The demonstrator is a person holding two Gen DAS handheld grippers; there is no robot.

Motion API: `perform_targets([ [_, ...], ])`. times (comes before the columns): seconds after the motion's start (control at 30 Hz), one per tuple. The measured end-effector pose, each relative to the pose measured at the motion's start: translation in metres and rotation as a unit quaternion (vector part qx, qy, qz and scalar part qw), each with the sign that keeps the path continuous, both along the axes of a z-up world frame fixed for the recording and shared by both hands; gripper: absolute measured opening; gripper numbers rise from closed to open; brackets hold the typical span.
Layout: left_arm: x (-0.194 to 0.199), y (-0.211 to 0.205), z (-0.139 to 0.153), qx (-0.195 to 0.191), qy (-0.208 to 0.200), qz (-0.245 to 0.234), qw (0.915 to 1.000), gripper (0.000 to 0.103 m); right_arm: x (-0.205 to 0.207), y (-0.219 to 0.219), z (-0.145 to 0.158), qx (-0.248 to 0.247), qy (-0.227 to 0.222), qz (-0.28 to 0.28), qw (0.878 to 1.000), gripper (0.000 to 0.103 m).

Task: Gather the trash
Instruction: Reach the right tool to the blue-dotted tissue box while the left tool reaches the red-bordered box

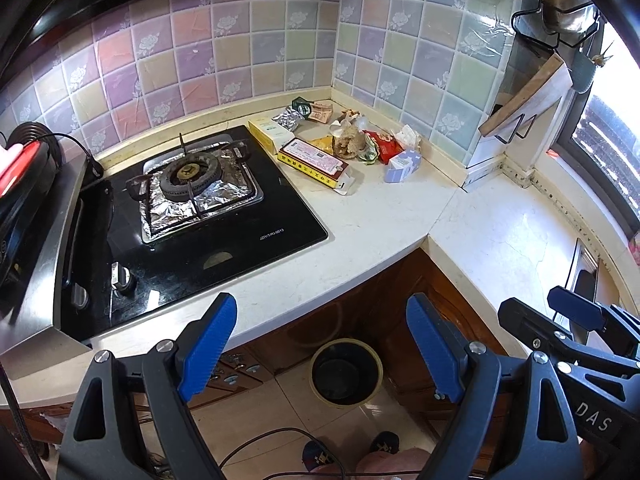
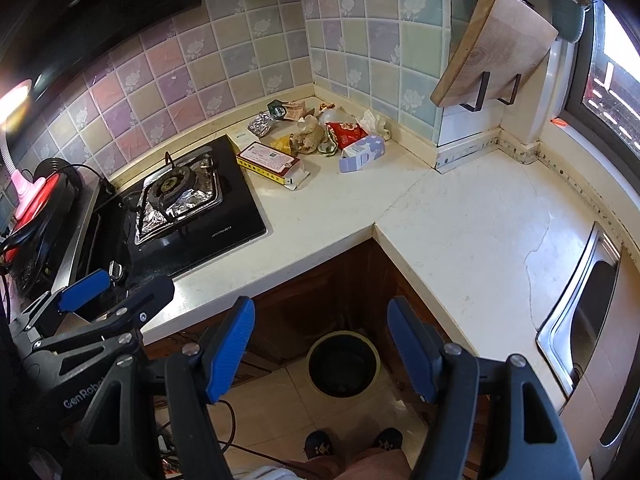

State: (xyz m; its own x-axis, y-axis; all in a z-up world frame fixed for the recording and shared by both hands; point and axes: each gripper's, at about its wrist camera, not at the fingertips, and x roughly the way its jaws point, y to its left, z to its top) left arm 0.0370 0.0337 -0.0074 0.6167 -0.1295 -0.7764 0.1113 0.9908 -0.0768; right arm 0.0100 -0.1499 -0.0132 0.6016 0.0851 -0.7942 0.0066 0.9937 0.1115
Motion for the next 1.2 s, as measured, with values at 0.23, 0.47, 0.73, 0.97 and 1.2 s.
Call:
perform_targets([
  [0.23, 0.033, 0.005, -0.015, -0.02, 0.032, 0.005, 0.9993, 0.085, 0.027, -0.017, -0.009, 0.019, 0.023, -0.02, 0.999, 0.066],
  [0.47, 0.087, 0.013, -0.032, -0.039, 0.07, 0.042, 0.9959, 0.085, 0.092, -0.04, -0.02, 0.023, 0.025, -0.012, 0.999, 0.066],
  [0.73, 0.179, 0.005, -0.042, -0.062, 0.101, 0.095, 0.9884, 0.085, 0.213, -0.064, -0.038, 0.004, 0.03, 0.026, 0.999, 0.066],
  [0.97, 0.268, -0.005, -0.065, -0.098, 0.115, 0.136, 0.9791, 0.085, 0.323, -0.069, -0.076, 0.006, 0.06, 0.036, 0.998, 0.066],
  [1.2, 0.333, -0.007, -0.098, -0.122, 0.136, 0.212, 0.9601, 0.085, 0.386, -0.083, -0.11, 0.025, 0.102, -0.027, 0.994, 0.066],
])
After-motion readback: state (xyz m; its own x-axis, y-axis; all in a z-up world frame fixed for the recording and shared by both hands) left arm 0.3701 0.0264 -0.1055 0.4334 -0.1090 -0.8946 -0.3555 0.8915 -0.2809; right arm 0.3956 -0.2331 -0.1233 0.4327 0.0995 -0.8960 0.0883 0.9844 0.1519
